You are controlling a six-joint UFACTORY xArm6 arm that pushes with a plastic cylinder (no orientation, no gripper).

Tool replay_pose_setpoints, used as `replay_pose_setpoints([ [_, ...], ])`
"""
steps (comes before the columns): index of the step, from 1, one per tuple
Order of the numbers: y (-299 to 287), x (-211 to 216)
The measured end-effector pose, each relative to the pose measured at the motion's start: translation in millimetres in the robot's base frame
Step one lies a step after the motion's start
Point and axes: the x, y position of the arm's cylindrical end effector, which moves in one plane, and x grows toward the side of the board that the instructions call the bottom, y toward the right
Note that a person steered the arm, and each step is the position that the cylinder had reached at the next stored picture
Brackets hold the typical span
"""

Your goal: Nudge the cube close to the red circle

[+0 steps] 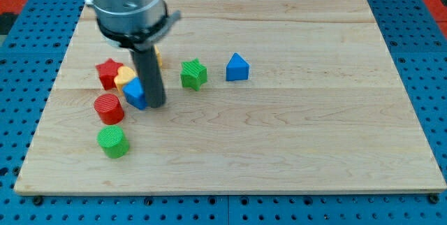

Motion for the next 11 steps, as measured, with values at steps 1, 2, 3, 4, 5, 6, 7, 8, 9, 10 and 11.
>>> replay_pose_setpoints([
  [1, -15, -22],
  [2, 2, -44],
  [3, 28, -65],
  [4, 40, -87],
  [5, 3, -103],
  [6, -27, -90],
  [7, -32, -55],
  [8, -32, -26],
  [9, -32, 3],
  [10, -30, 7],
  [11, -25, -55],
])
